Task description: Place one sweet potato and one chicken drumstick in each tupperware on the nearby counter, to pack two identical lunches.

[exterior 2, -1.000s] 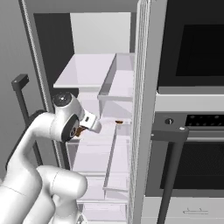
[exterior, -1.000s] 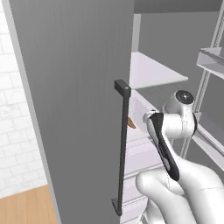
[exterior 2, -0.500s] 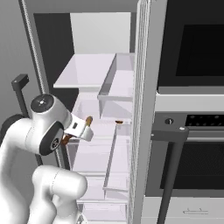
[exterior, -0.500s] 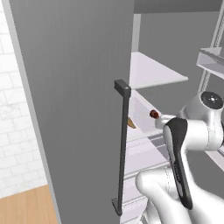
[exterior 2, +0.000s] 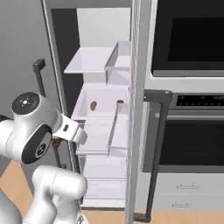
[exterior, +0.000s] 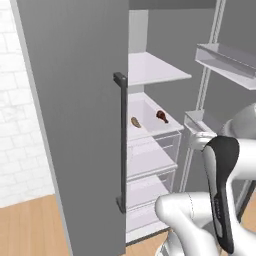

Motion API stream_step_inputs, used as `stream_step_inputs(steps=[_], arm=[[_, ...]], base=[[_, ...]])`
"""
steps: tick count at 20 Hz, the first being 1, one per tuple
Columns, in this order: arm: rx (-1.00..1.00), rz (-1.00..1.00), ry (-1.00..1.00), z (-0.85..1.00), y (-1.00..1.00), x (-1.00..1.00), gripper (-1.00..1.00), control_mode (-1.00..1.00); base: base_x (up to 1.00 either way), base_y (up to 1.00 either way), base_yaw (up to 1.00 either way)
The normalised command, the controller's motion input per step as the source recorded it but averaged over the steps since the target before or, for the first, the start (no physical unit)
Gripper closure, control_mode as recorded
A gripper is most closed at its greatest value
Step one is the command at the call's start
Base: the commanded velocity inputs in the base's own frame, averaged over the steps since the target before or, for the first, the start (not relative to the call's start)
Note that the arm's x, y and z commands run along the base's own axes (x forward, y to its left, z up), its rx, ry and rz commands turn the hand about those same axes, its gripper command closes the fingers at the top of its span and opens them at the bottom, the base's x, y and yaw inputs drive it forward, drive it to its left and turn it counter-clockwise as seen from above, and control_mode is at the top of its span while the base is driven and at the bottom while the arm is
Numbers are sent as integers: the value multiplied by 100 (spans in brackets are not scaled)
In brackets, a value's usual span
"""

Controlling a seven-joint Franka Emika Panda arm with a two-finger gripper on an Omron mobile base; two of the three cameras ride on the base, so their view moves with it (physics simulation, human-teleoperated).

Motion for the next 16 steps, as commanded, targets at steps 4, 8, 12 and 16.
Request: stream_step_inputs(steps=[4, 8, 12, 16], arm=[[0, 0, 0, 0, 0, 0, 100, 100], [0, 0, 0, 0, 0, 0, 100, 100], [0, 0, 0, 0, 0, 0, 100, 100], [0, 0, 0, 0, 0, 0, 100, 100]], base=[[-100, -36, -12], [-79, -92, -33], [-51, -100, -38], [-33, -100, -38]])
